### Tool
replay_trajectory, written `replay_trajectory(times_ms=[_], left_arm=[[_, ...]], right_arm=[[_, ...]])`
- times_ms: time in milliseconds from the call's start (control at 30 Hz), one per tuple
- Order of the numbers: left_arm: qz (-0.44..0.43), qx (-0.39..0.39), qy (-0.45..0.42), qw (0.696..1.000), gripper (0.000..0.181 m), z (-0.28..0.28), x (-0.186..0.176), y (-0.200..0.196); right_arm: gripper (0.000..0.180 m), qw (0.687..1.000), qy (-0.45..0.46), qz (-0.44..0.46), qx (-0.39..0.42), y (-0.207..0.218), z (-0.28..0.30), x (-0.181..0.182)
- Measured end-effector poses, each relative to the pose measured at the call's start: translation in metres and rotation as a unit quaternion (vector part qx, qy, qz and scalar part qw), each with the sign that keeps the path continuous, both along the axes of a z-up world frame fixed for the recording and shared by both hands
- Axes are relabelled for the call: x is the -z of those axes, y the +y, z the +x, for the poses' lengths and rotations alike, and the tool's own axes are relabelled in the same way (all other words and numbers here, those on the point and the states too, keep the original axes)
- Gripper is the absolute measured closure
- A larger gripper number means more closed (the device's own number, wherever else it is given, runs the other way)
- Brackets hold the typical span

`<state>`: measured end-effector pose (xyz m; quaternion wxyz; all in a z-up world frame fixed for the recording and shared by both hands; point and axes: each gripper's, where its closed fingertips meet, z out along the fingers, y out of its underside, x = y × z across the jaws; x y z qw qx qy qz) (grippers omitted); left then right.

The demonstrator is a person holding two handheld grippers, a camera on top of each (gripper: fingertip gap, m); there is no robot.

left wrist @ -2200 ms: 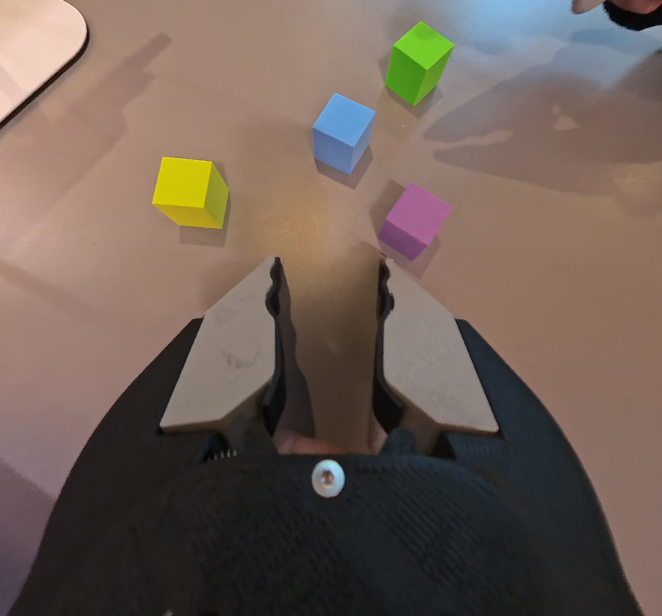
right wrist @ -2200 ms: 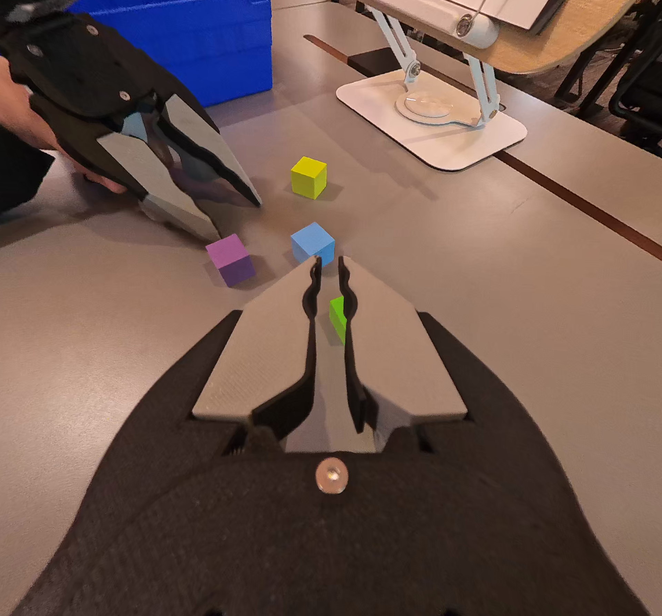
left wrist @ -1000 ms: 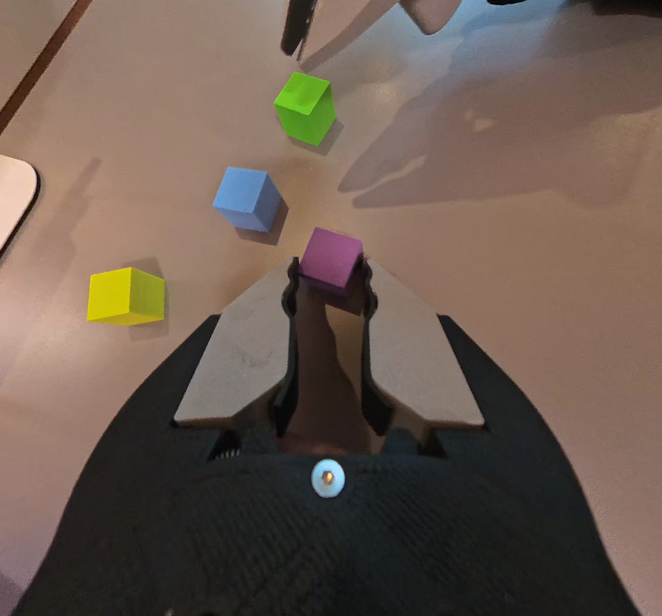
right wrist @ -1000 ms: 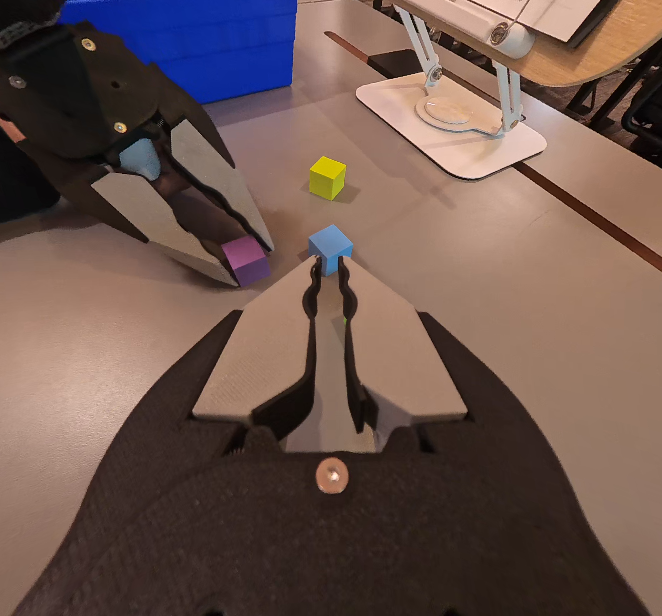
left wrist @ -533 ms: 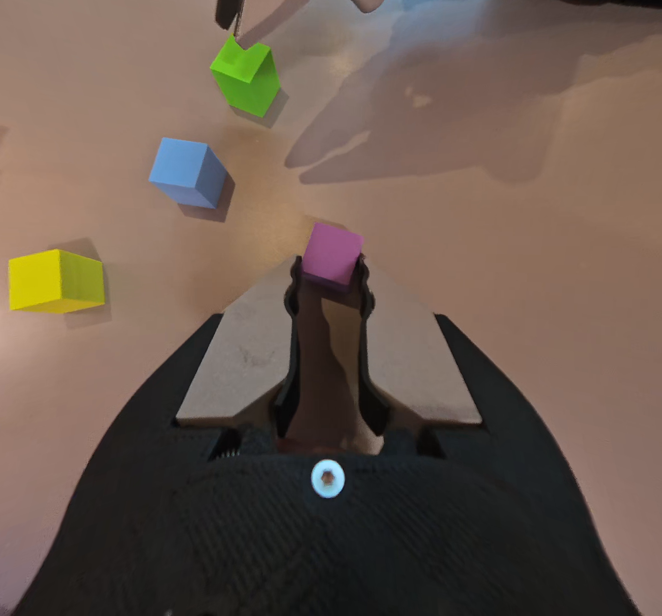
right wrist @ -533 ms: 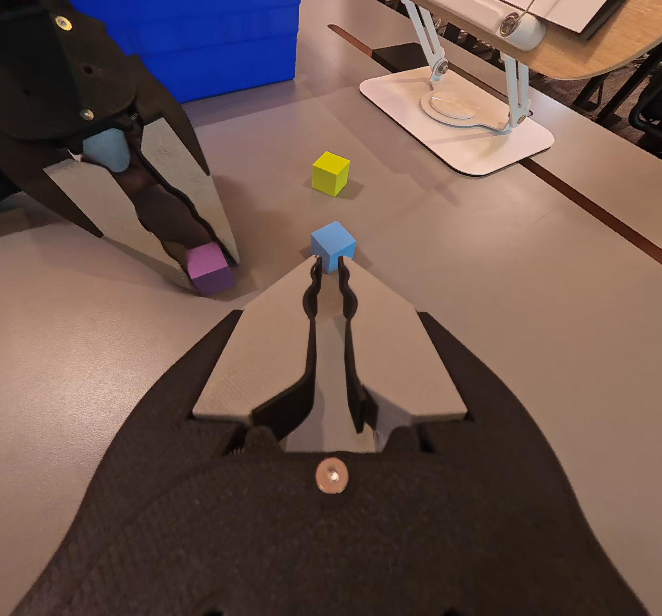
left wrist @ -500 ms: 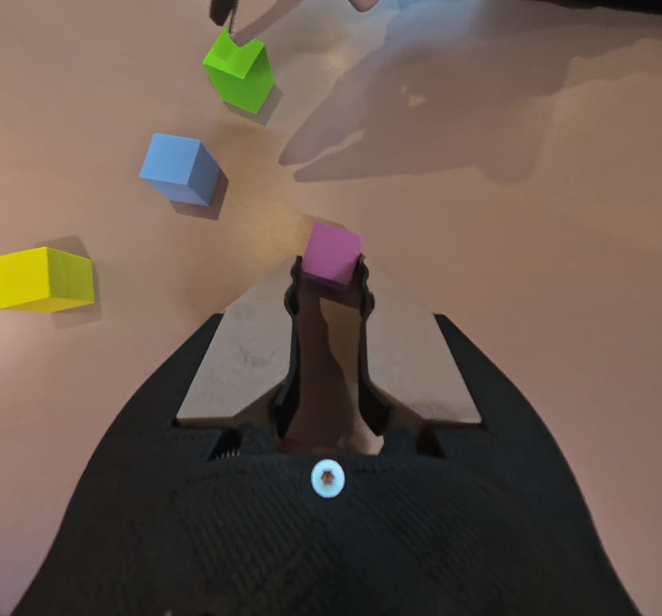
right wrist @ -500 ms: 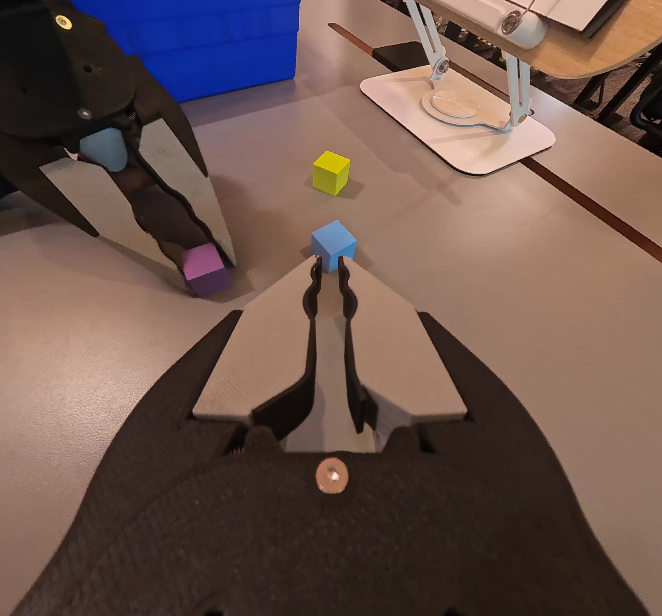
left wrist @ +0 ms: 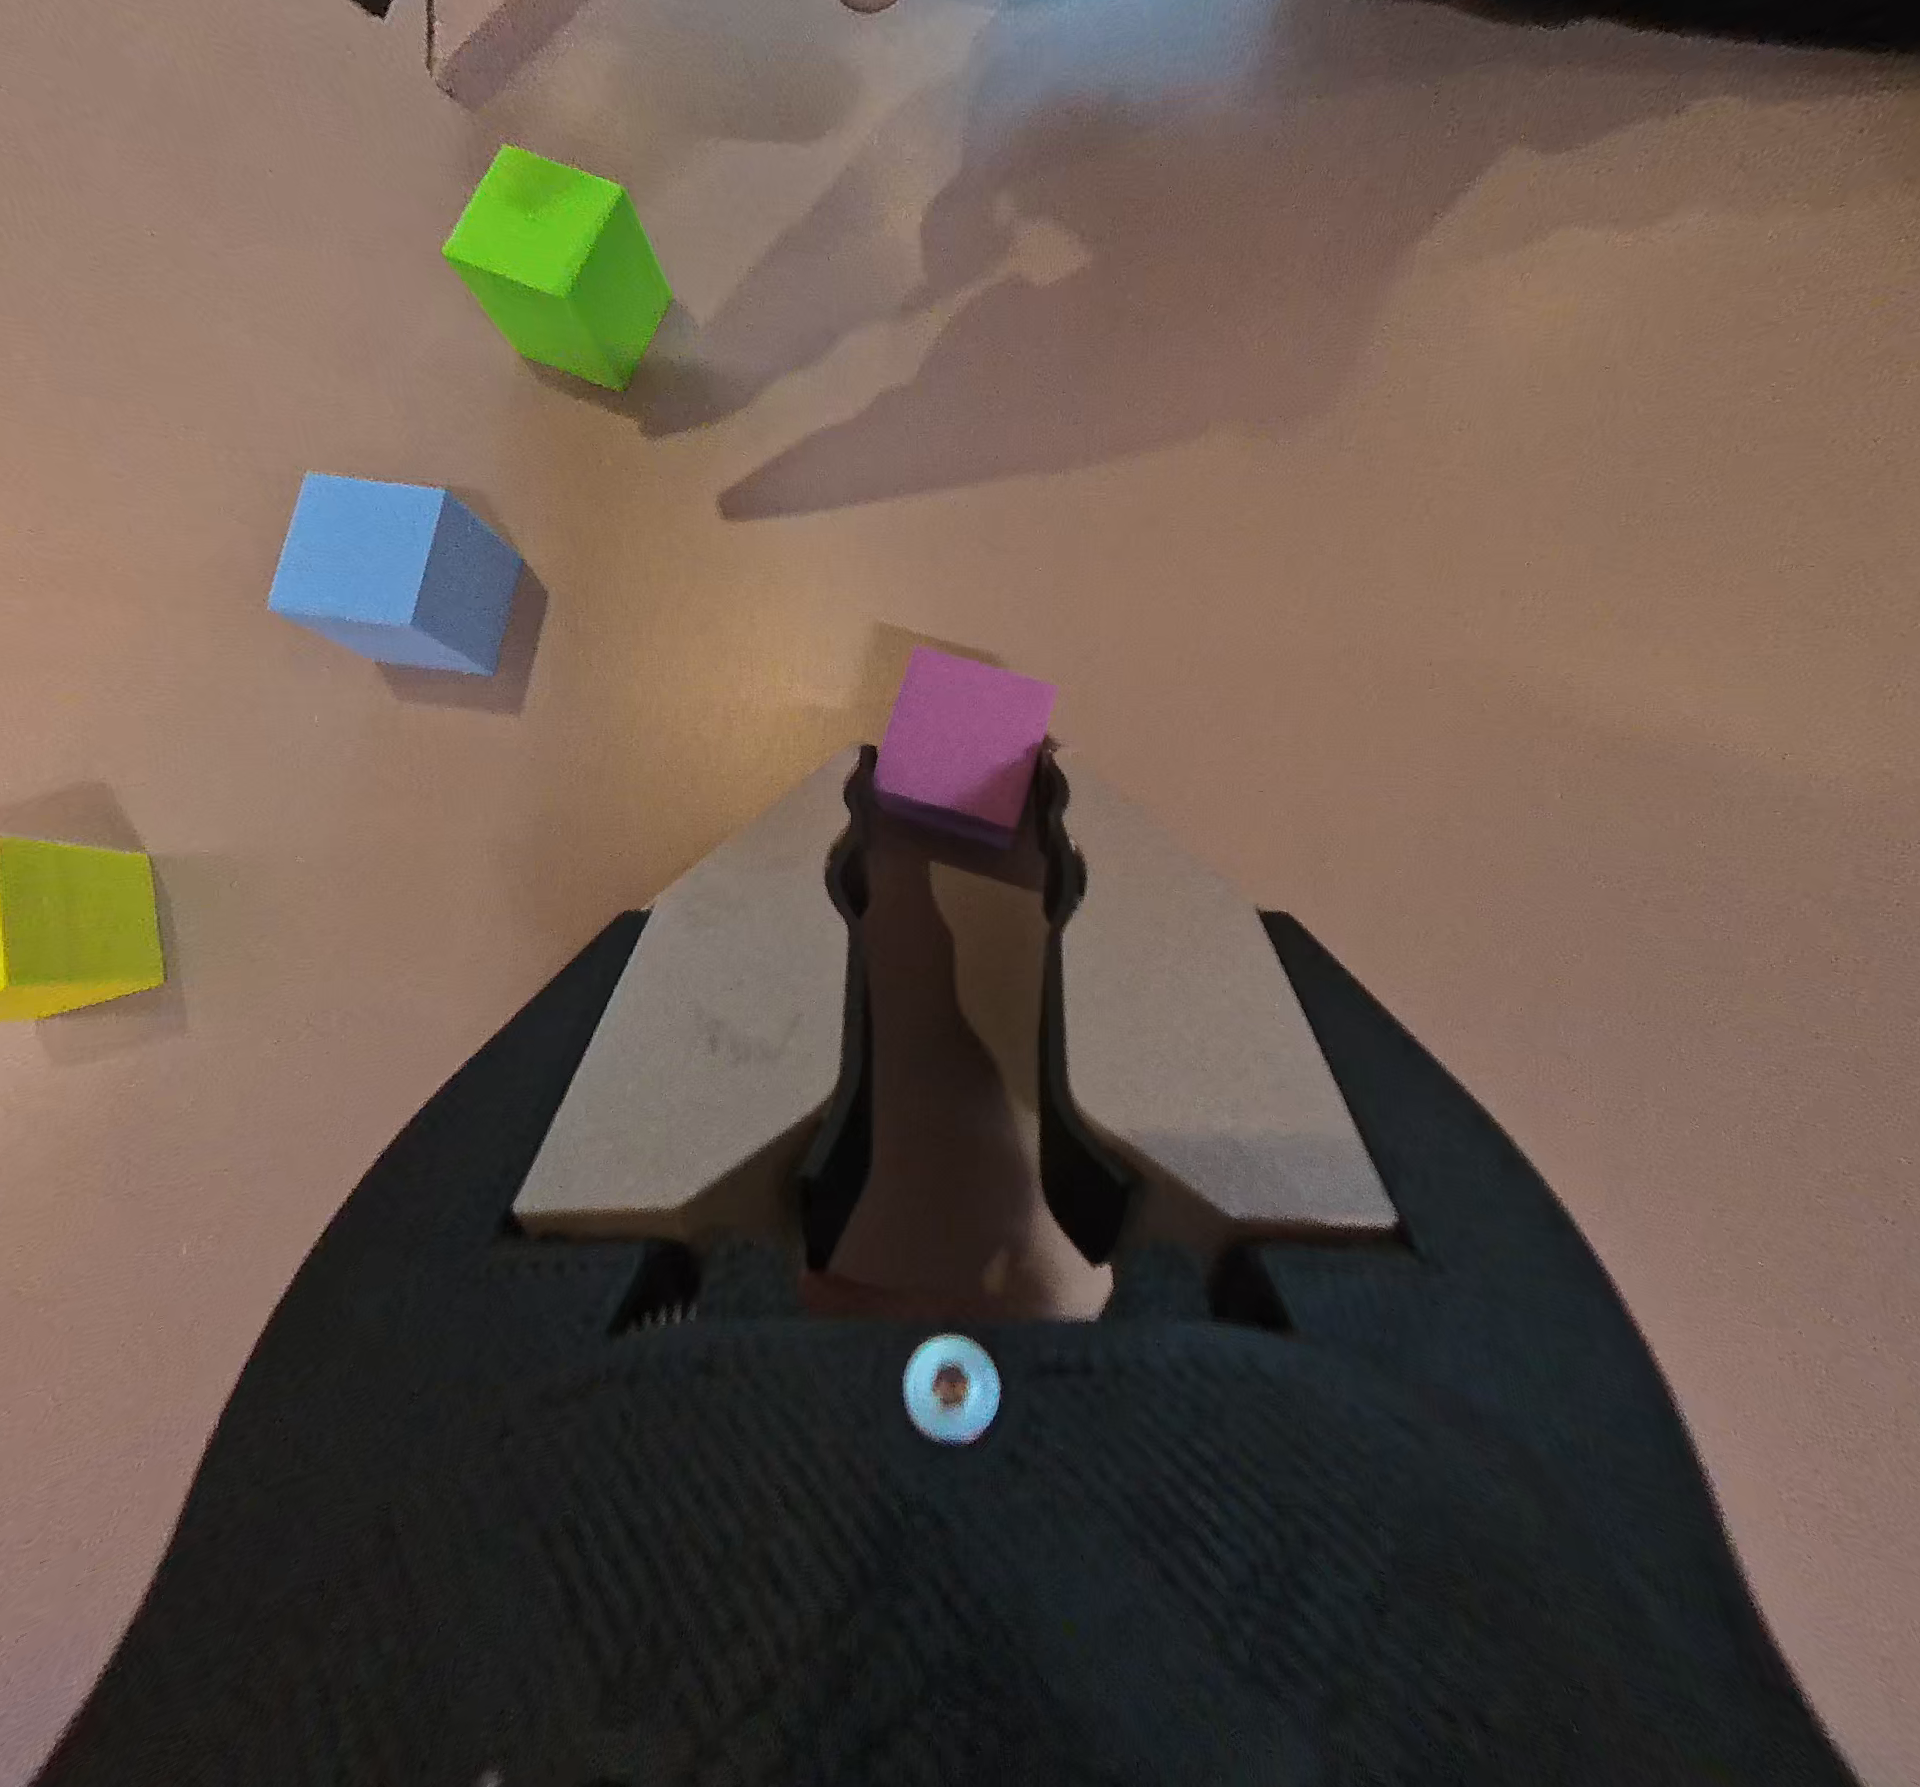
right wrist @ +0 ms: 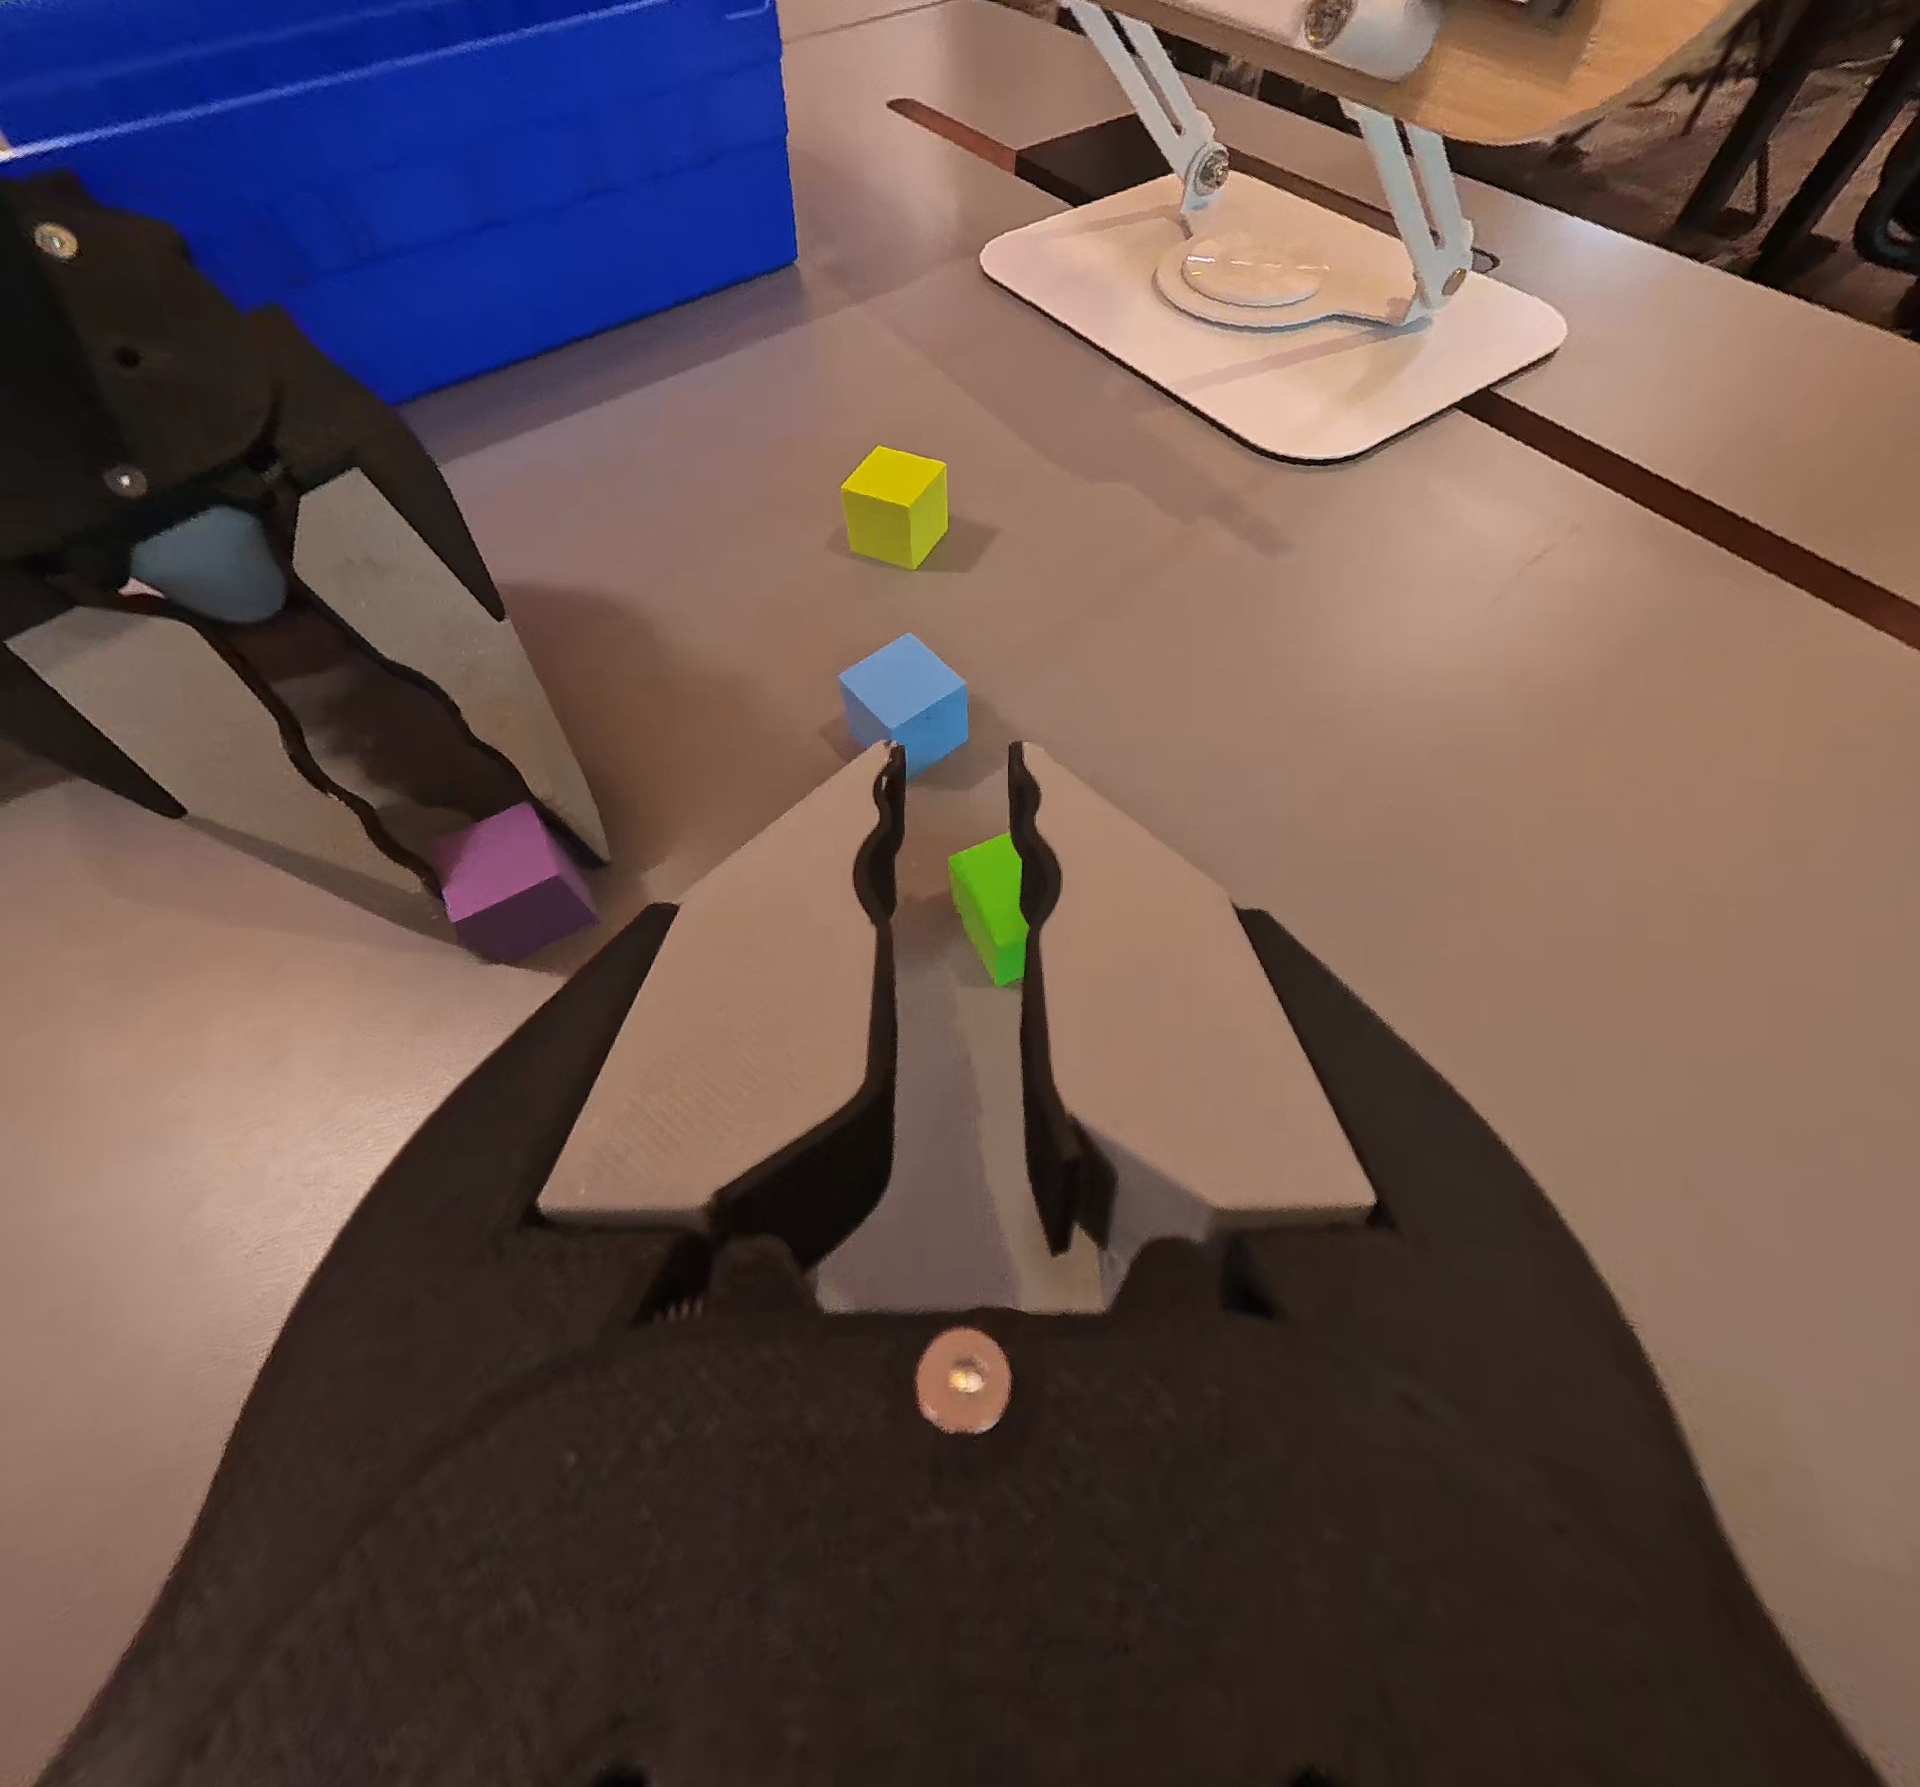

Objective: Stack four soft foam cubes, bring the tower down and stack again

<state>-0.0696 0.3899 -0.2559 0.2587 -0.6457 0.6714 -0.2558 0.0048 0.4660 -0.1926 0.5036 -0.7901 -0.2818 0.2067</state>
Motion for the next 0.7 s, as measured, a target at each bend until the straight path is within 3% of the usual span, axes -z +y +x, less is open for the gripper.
replay_trajectory(times_ms=[133, 700], left_arm=[[0.0, -0.033, -0.02, 0.999, 0.152, 0.017, 0.0, 0.005], [0.025, -0.021, -0.04, 0.999, 0.151, 0.027, -0.002, 0.002]], right_arm=[[0.163, 1.0, 0.004, -0.008, 0.003, 0.001, 0.002, 0.003], [0.16, 1.0, 0.005, -0.006, -0.014, -0.001, -0.003, 0.002]])
